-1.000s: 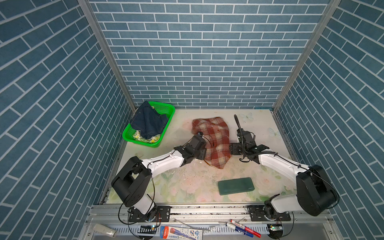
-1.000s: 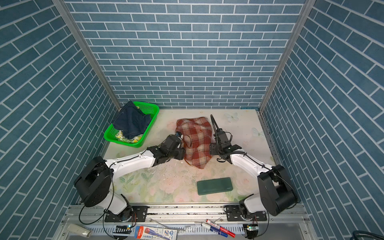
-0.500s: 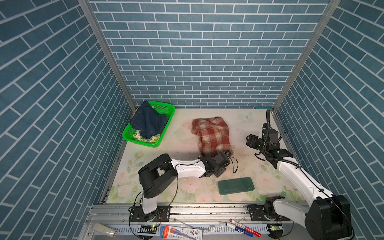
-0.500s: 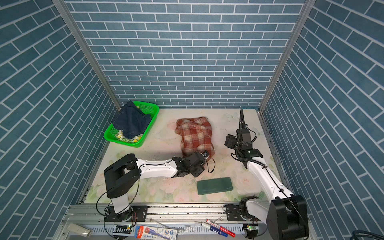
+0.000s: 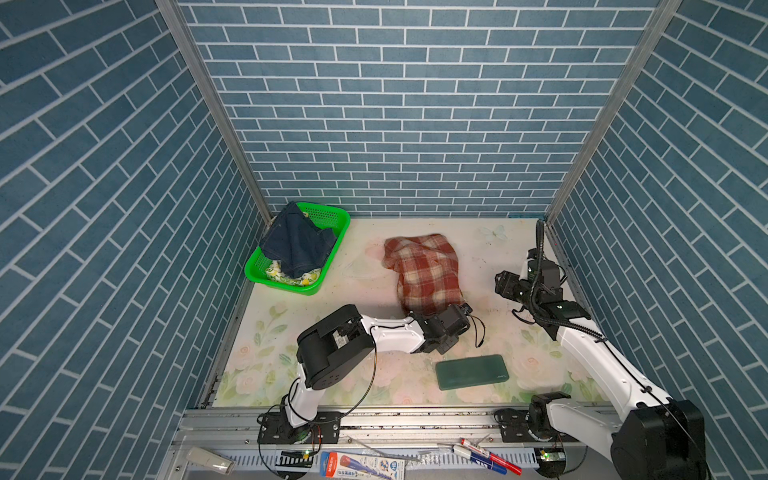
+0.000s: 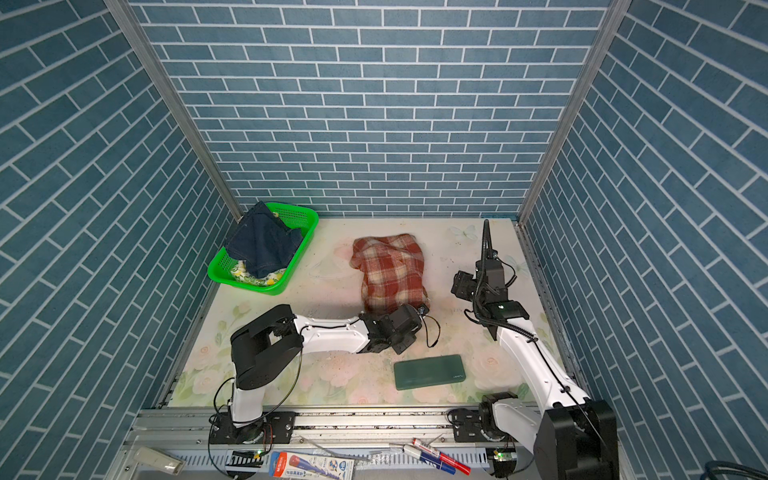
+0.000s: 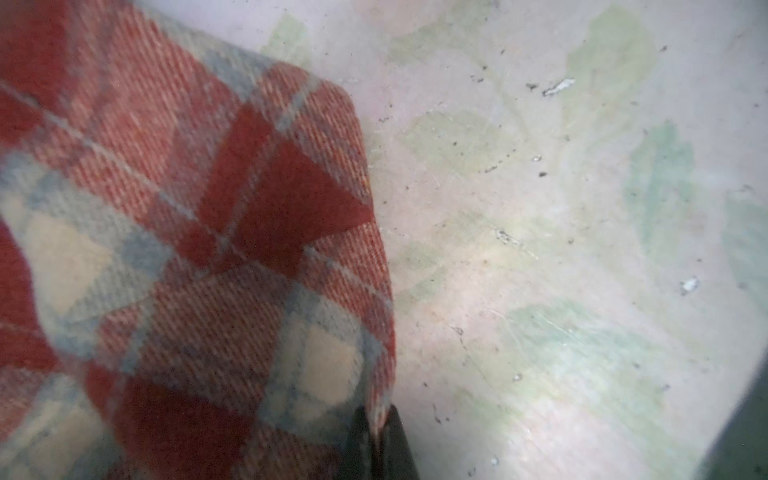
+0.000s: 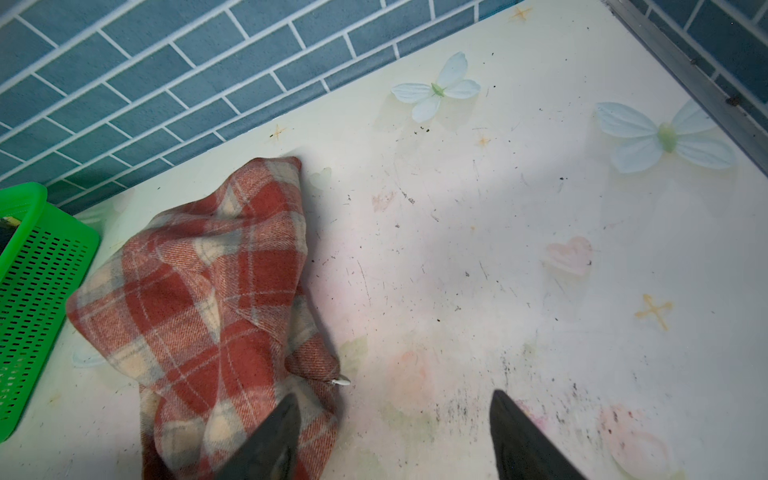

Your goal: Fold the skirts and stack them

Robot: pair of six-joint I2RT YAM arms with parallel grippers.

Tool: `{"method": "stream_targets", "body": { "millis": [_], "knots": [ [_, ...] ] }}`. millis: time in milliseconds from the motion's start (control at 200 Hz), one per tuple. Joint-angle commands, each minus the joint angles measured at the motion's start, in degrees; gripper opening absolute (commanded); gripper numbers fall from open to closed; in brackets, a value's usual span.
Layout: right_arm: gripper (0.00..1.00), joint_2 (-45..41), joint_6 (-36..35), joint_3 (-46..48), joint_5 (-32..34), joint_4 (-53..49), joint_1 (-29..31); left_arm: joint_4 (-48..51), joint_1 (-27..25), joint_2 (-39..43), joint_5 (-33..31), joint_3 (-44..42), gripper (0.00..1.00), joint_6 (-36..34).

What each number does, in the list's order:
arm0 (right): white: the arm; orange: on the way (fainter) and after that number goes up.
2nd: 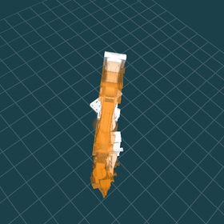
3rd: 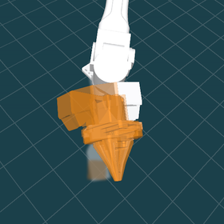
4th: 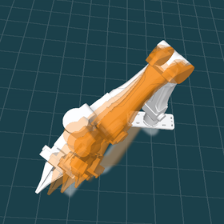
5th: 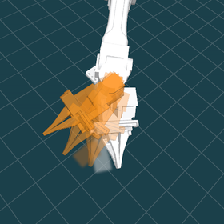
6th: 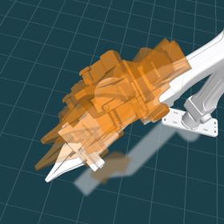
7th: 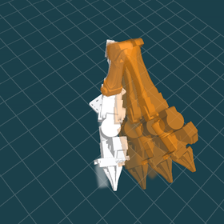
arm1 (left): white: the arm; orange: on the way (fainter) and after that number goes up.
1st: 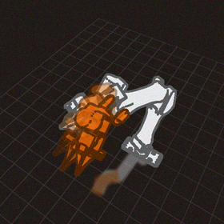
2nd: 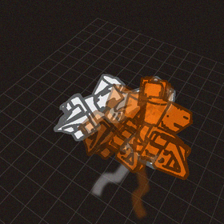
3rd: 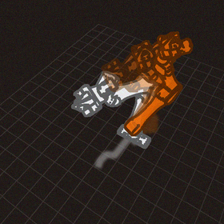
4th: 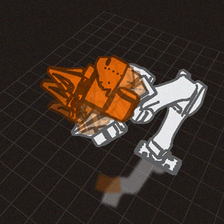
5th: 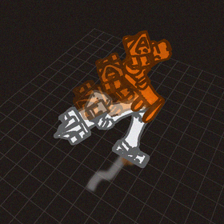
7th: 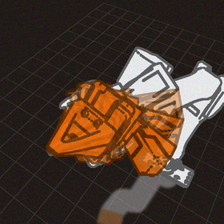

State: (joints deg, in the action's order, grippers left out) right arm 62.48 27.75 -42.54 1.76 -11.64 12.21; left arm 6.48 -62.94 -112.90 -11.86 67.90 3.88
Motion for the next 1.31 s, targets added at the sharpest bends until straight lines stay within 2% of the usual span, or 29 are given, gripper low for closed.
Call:
{"method": "stream_targets", "body": {
  "millis": [0, 320, 475, 600, 910, 1300],
  "knots": [
    [0.71, -0.4, -1.9, 0.5, 0.6, -0.8, 0.0, -0.1, 2.1, 4.7, 1.1, -2.1, 0.00, 0.5],
    [0.70, 6.0, -3.0, 0.4, -0.1, 4.5, 6.7, -6.1, 12.9, 25.7, 11.8, -12.5, 0.00, 5.7],
    [0.70, 9.9, -5.9, 1.0, -0.9, 10.4, 12.0, -7.0, 19.7, 31.2, 15.4, -14.3, 0.00, 9.2],
    [0.67, 12.3, -7.9, 2.8, -3.5, 17.2, 15.1, -6.9, 23.0, 32.4, 15.4, -12.7, 0.00, 10.8],
    [0.62, 18.2, -13.4, 6.7, -5.4, 30.9, 20.6, -5.8, 25.8, 29.8, 14.5, -6.5, 0.00, 14.5],
    [0.68, 24.4, -12.5, 7.9, 0.0, 43.6, 23.7, -3.3, 26.2, 27.5, 12.4, 4.3, 0.00, 14.4]
  ]
}}
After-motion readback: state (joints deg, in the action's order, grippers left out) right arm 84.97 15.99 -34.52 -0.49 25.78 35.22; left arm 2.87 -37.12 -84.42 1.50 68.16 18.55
